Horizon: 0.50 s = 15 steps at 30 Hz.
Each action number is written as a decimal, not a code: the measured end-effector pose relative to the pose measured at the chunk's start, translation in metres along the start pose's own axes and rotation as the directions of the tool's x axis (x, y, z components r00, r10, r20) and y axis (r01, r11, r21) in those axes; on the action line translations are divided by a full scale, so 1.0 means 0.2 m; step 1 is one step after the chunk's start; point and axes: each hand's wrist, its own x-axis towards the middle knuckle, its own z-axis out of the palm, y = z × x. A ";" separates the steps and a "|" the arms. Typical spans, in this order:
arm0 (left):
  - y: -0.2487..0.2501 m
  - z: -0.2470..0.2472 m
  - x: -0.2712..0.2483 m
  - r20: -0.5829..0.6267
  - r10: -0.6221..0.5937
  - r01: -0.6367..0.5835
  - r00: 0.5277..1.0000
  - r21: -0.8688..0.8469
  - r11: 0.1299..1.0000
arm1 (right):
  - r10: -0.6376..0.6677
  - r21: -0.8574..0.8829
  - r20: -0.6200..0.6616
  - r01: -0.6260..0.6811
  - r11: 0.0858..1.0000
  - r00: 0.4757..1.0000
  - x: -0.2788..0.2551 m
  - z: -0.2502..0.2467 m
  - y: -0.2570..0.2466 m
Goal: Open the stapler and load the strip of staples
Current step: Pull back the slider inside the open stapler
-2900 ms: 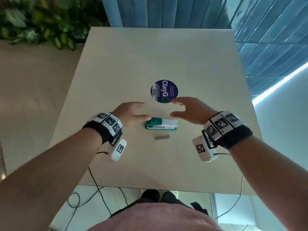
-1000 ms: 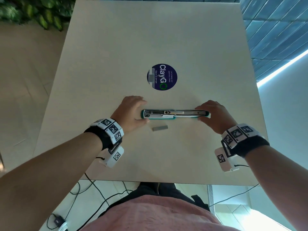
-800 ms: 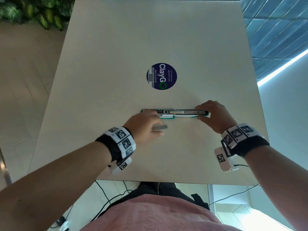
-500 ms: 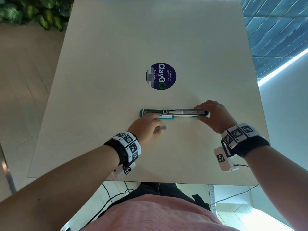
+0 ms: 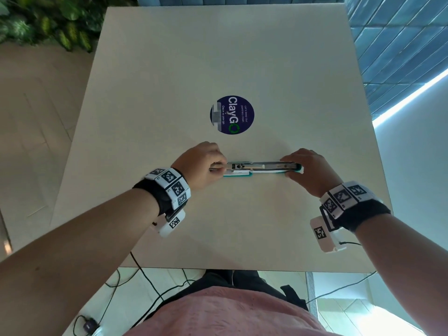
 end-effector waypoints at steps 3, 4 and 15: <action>-0.01 0.02 0.00 0.001 -0.013 0.013 1.000 -0.013 1.000 | 0.002 0.002 0.007 -0.002 1.000 1.000 0.01 0.00 0.01; -0.01 0.02 0.01 0.002 -0.012 0.012 1.000 -0.017 1.000 | 0.004 0.003 0.009 -0.004 1.000 1.000 0.01 0.00 0.01; -0.05 0.01 0.04 0.073 0.009 -0.004 0.997 -0.058 0.998 | 0.001 -0.007 0.013 0.000 1.000 1.000 0.01 0.00 0.02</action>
